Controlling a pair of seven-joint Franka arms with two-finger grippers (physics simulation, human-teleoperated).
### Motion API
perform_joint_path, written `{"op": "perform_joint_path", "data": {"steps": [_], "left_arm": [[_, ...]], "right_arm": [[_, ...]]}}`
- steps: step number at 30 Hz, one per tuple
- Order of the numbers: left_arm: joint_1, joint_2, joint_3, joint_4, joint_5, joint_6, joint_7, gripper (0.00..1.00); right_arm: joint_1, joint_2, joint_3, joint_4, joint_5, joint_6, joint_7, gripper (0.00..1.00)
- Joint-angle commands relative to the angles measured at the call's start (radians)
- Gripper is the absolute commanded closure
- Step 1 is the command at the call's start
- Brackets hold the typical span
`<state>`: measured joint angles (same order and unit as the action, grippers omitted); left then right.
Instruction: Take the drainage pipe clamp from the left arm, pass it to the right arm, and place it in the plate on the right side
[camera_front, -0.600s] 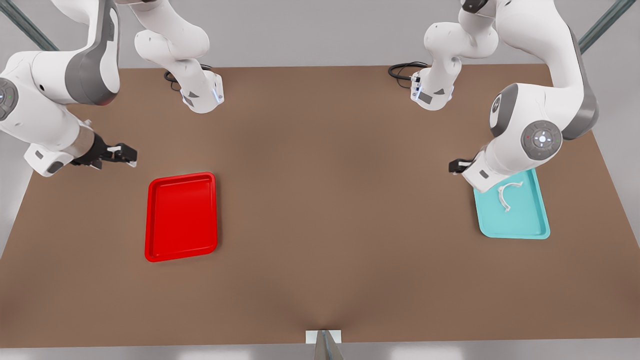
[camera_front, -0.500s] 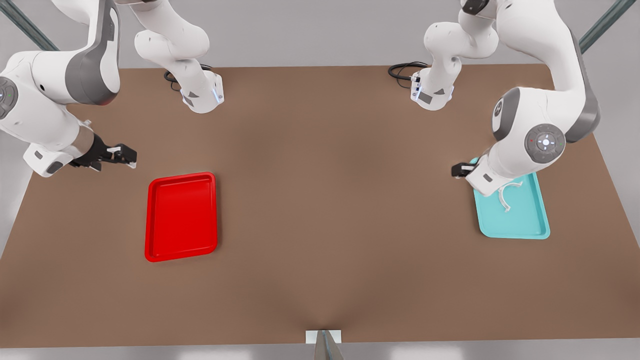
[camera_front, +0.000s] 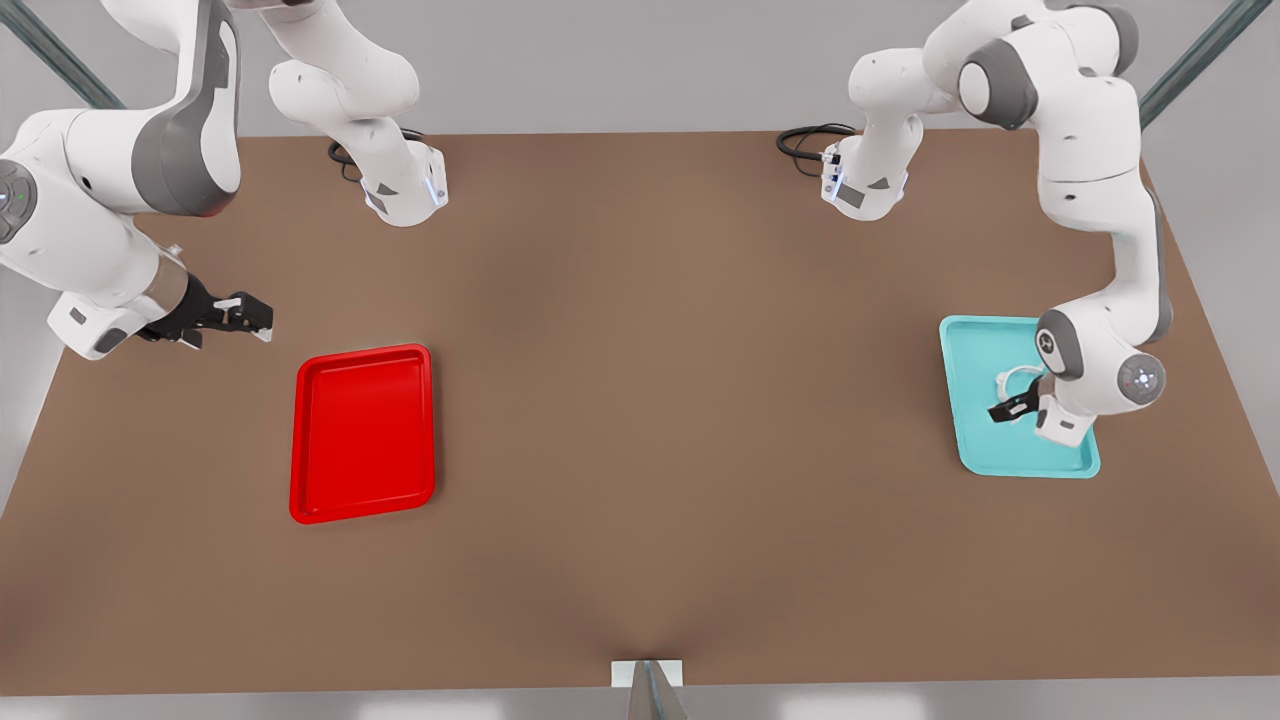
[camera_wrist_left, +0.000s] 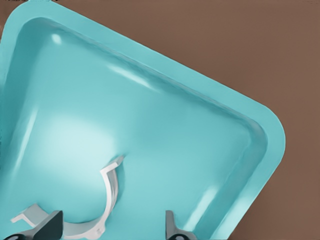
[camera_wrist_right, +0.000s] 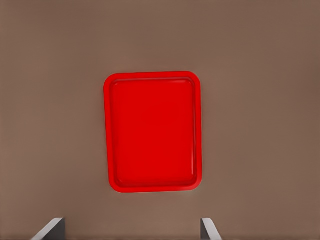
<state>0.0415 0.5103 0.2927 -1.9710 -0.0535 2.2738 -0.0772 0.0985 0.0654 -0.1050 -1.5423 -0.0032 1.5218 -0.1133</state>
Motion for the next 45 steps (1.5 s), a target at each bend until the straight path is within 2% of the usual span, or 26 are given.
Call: {"op": "perform_joint_path", "data": {"steps": [1,8,10,11,12,19,20,21,27,30,37,38,39,45], "left_arm": [[0.023,0.004,0.000,-0.008,-0.034,0.190,0.106,0.00],[0.021,-0.003,0.000,-0.106,-0.081,0.248,0.183,0.00],[0.021,0.002,0.000,-0.106,-0.127,0.259,0.183,0.06],[0.023,0.002,0.000,-0.106,-0.129,0.259,0.183,0.17],[0.024,0.004,0.000,-0.106,-0.127,0.257,0.185,0.32],[0.026,0.022,0.000,-0.120,-0.127,0.242,0.186,0.32],[0.026,0.021,0.000,-0.120,-0.127,0.240,0.186,0.49],[0.026,0.021,0.000,-0.120,-0.127,0.240,0.186,0.56],[0.031,0.020,0.000,-0.123,-0.129,0.240,0.185,0.57],[0.031,0.021,0.000,-0.123,-0.129,0.240,0.186,0.65],[0.029,0.027,0.000,-0.121,-0.129,0.240,0.186,0.65],[0.029,0.027,-0.001,-0.121,-0.129,0.242,0.185,0.67],[0.029,0.027,-0.001,-0.121,-0.129,0.242,0.185,0.78],[0.029,0.025,-0.001,-0.117,-0.129,0.240,0.185,0.79]], "right_arm": [[0.001,-0.002,-0.001,-0.005,0.002,0.000,-0.020,0.00],[0.001,0.002,-0.001,-0.007,0.000,0.004,-0.020,0.00],[0.001,0.002,-0.001,-0.007,0.000,0.004,-0.020,0.00],[0.001,0.004,-0.001,-0.009,0.002,0.004,-0.020,0.00],[0.001,0.002,-0.001,-0.009,0.002,0.004,-0.020,0.00],[0.001,0.001,-0.001,-0.016,0.002,0.003,-0.020,0.00],[0.001,0.002,-0.001,-0.016,0.002,0.003,-0.020,0.00],[0.001,0.004,-0.001,-0.016,0.002,0.004,-0.020,0.00],[0.001,0.007,-0.001,-0.016,0.002,0.004,-0.020,0.00],[0.001,0.007,-0.001,-0.016,0.002,0.003,-0.020,0.00],[0.000,0.008,-0.001,-0.018,0.000,0.003,-0.020,0.00],[0.000,0.008,-0.001,-0.018,0.000,0.003,-0.020,0.00],[0.000,0.008,-0.001,-0.018,0.002,0.001,-0.020,0.00],[0.000,0.007,-0.001,-0.022,0.002,0.004,-0.020,0.00]]}}
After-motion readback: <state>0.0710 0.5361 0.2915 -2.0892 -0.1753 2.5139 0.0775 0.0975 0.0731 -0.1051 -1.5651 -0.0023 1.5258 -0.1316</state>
